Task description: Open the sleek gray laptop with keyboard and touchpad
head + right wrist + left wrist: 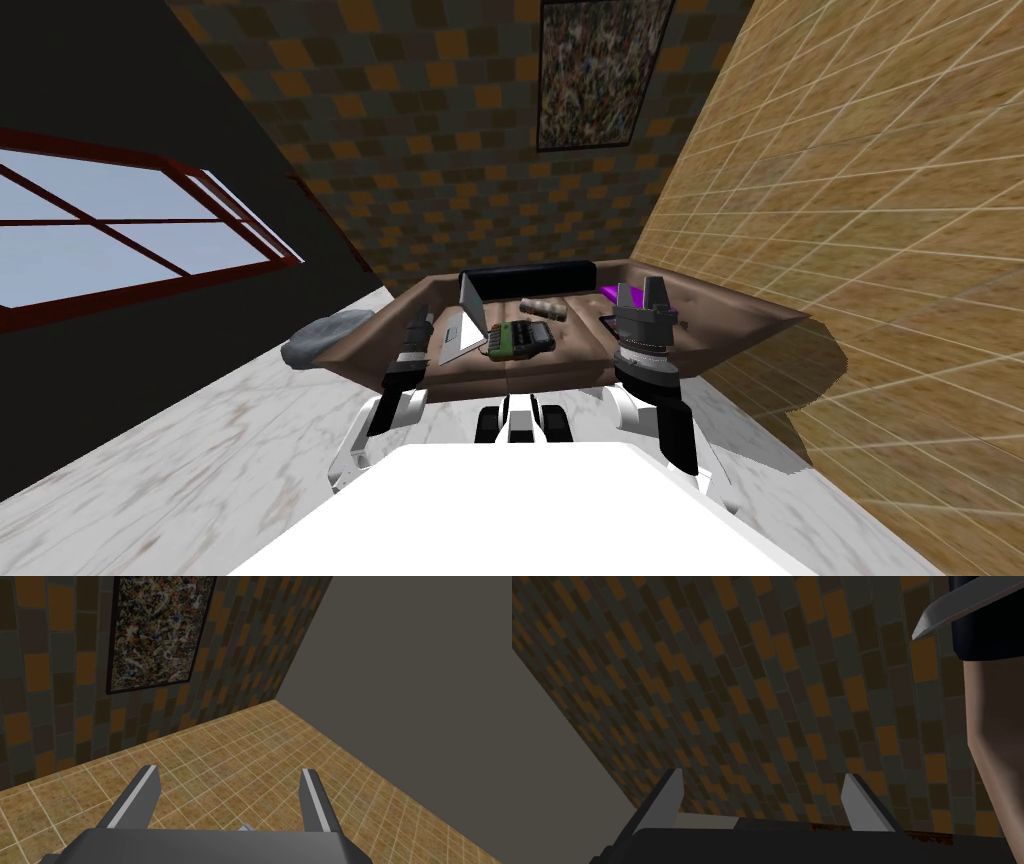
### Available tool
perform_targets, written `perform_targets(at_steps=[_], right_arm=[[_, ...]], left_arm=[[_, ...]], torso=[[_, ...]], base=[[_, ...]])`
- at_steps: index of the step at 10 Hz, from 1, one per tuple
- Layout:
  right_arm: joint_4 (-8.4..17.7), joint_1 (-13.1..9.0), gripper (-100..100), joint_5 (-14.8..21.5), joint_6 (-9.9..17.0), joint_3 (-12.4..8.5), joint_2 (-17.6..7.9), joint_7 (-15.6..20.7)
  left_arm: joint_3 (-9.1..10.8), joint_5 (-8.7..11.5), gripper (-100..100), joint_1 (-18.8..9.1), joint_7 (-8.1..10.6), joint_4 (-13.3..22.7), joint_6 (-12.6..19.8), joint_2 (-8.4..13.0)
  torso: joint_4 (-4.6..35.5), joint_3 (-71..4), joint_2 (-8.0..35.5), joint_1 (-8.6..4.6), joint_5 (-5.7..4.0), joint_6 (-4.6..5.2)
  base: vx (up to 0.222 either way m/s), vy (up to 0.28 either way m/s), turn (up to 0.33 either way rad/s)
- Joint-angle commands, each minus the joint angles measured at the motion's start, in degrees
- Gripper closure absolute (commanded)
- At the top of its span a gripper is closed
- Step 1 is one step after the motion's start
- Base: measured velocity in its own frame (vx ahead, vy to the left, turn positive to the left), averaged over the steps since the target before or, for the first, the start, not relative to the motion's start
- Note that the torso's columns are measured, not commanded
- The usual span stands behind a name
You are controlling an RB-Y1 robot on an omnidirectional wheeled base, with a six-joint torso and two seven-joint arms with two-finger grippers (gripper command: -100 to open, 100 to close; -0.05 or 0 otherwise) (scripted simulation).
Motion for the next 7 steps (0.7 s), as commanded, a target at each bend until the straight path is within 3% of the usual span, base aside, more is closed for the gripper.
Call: perform_targets(at_steps=[1,7], right_arm=[[0.0,0.0,0,0.0,0.0,0.0,0.0,0.0],[0.0,0.0,0,0.0,0.0,0.0,0.0,0.0]], left_arm=[[1.65,-1.29,-100,-2.07,-1.83,3.01,2.57,-0.01],[5.74,-4.16,-100,-7.14,-5.82,10.05,8.15,0.68]], torso=[[-0.01,-0.01,-0.03,-0.05,-0.01,0.0],[0.01,0.02,0.03,0.0,0.0,0.0]], base=[[0.039,-0.057,-0.025],[0.046,-0.068,-0.028]])
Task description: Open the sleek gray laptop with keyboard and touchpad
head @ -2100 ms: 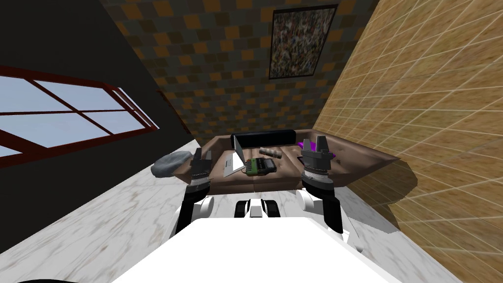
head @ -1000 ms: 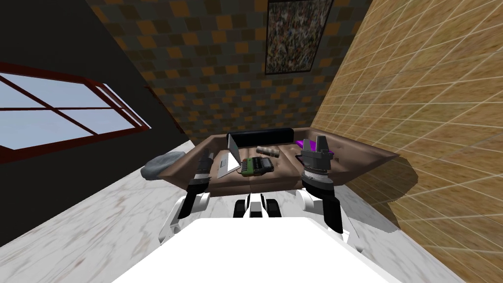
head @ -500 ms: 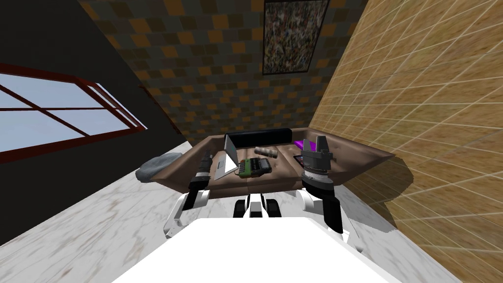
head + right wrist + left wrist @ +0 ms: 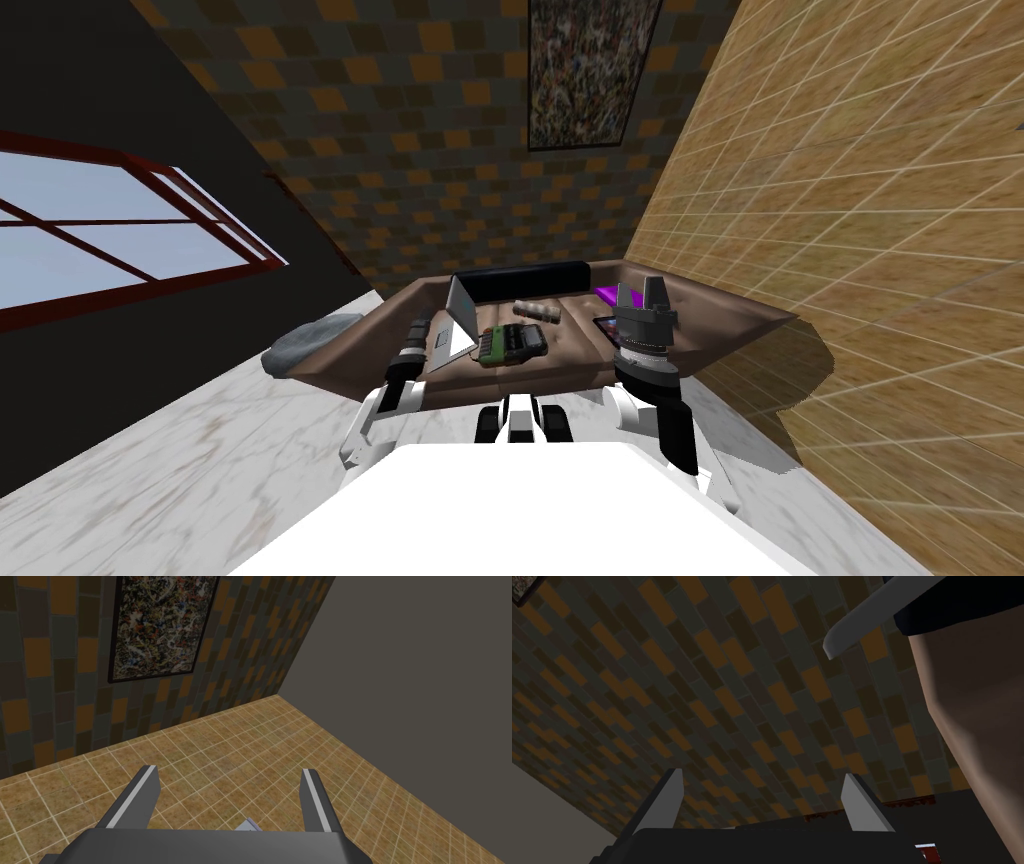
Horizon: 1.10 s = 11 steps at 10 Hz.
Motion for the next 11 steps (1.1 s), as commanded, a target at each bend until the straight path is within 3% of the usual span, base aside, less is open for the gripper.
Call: perform_targets(at_steps=[1,6,8,11], right_arm=[[0.0,0.0,0,0.0,0.0,0.0,0.0,0.0],[0.0,0.0,0,0.0,0.0,0.0,0.0,0.0],[0.0,0.0,0,0.0,0.0,0.0,0.0,0.0],[0.0,0.0,0,0.0,0.0,0.0,0.0,0.0]], left_arm=[[1.34,-1.0,-100,-1.86,-1.4,1.96,2.61,0.24],[4.81,-3.44,-100,-6.05,-4.77,7.9,7.36,-1.28],[5.37,-3.83,-100,-6.73,-5.32,8.85,8.13,-1.83],[7.25,-5.15,-100,-8.99,-7.15,12.02,10.7,-5.7]], torso=[[0.01,0.01,0.02,-0.01,-0.01,0.0],[-0.03,-0.06,-0.1,-0.08,-0.03,0.0],[-0.01,-0.03,-0.04,-0.02,-0.02,0.0],[-0.01,-0.03,-0.05,-0.07,-0.01,0.01]], base=[[0.027,-0.046,-0.02],[0.039,-0.054,-0.026],[0.039,-0.052,-0.016],[0.033,-0.052,-0.028]])
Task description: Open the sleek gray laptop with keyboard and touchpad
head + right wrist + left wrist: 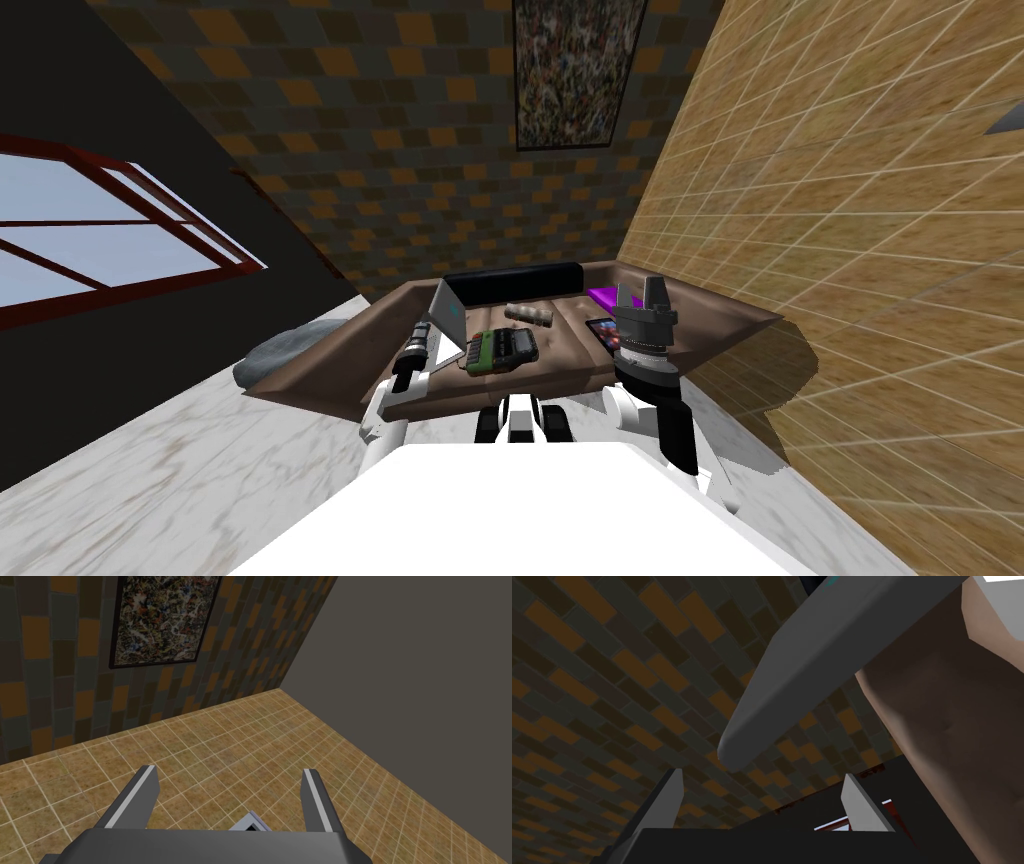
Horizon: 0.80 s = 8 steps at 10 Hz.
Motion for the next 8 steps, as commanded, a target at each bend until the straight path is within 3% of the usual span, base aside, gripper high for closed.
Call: perform_targets(at_steps=[1,4,6,7,8], right_arm=[[0.0,0.0,0,0.0,0.0,0.0,0.0,0.0],[0.0,0.0,0,0.0,0.0,-0.01,-0.01,0.0],[0.0,0.0,0,0.0,0.0,-0.01,-0.01,0.0],[0.0,0.0,0,0.0,0.0,-0.01,-0.01,0.0],[0.0,-0.01,0,0.0,0.0,0.0,0.0,0.0]], left_arm=[[1.18,-0.84,-100,-1.16,-1.27,1.74,1.92,-3.67],[1.69,-1.2,-100,-1.79,-1.77,2.6,2.62,-7.35],[1.48,-1.02,-100,-1.68,-1.59,2.13,3.05,-6.53],[1.48,-1.02,100,-1.68,-1.59,2.13,3.04,-6.52],[1.38,1.06,100,-2.41,0.31,4.38,1.21,-6.8]], torso=[[0.0,-0.01,-0.01,0.0,-0.01,-0.02],[0.02,0.04,0.07,0.14,0.03,-0.01],[0.01,0.01,0.01,0.07,0.01,-0.01],[0.0,-0.01,-0.01,0.05,0.0,-0.01],[-0.1,-0.02,-0.06,0.12,0.08,-0.09]], base=[[0.031,-0.045,0.0],[0.003,-0.007,0.013],[0.0,0.0,0.0],[0.0,0.0,0.0],[-0.017,0.069,0.083]])
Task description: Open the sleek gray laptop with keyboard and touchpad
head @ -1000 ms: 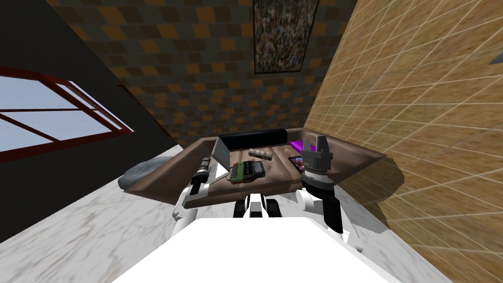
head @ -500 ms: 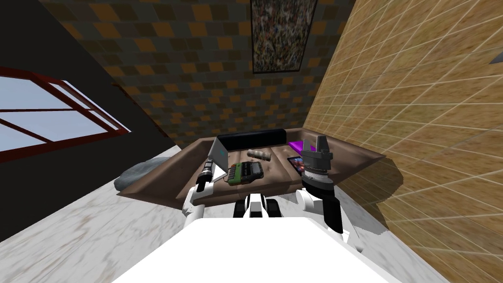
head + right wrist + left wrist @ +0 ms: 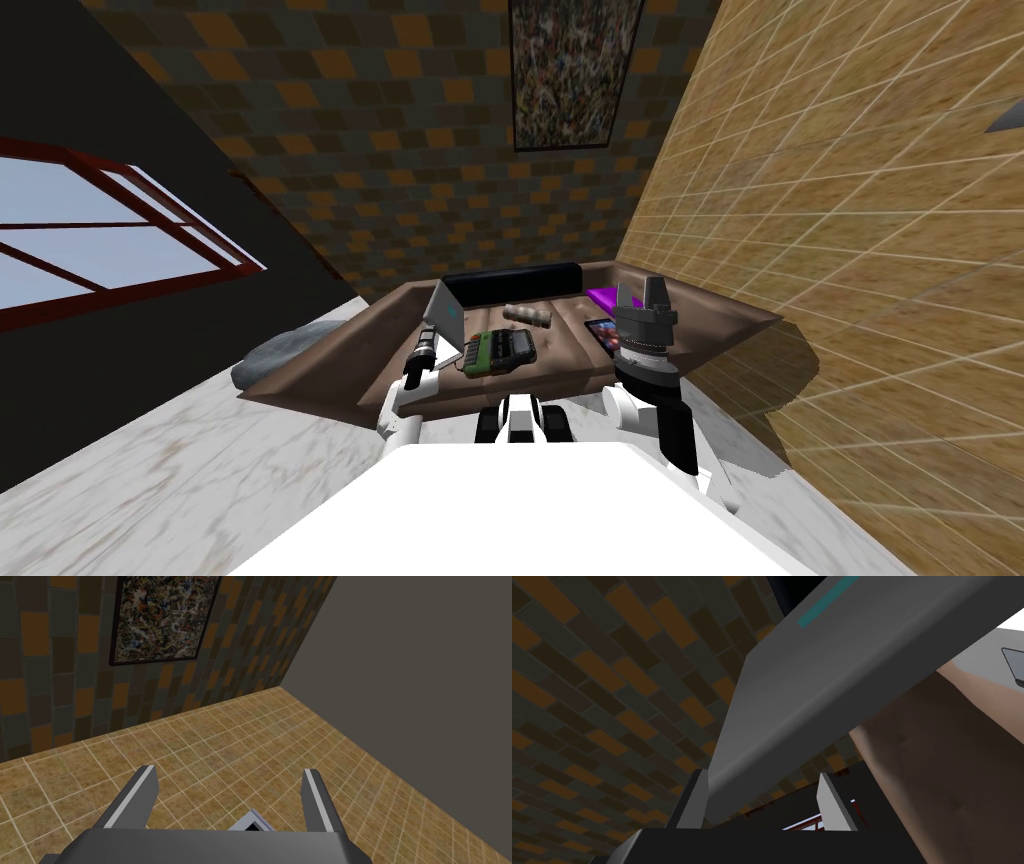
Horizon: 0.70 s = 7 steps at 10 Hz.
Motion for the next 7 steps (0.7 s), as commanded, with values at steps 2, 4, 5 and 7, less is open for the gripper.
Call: perform_targets(at_steps=[2,4,5,7], right_arm=[[0.0,0.01,0,0.0,0.0,-0.02,-0.02,0.0],[0.0,0.01,0,0.0,0.0,-0.02,-0.02,0.0],[0.0,0.01,0,0.0,0.0,-0.02,-0.02,0.0],[0.0,0.01,0,0.0,0.0,-0.02,-0.01,0.0]], left_arm=[[-0.02,4.16,100,-1.15,3.79,4.8,-3.44,-0.59],[-0.03,6.24,100,-1.72,5.69,7.19,-5.16,-0.89],[-0.03,7.28,100,-2.01,6.64,8.39,-6.02,-1.04],[-0.04,9.36,100,-2.58,8.53,10.79,-7.73,-1.34]], torso=[[-0.08,0.02,-0.06,0.78,0.51,0.04],[-0.13,-0.1,-0.2,0.32,0.27,0.09],[-0.15,-0.12,-0.21,0.06,0.18,0.15],[-0.04,-0.05,-0.05,-0.29,-0.01,0.24]], base=[[-0.033,0.128,0.08],[-0.03,0.121,0.059],[-0.029,0.099,0.073],[-0.029,0.098,0.058]])
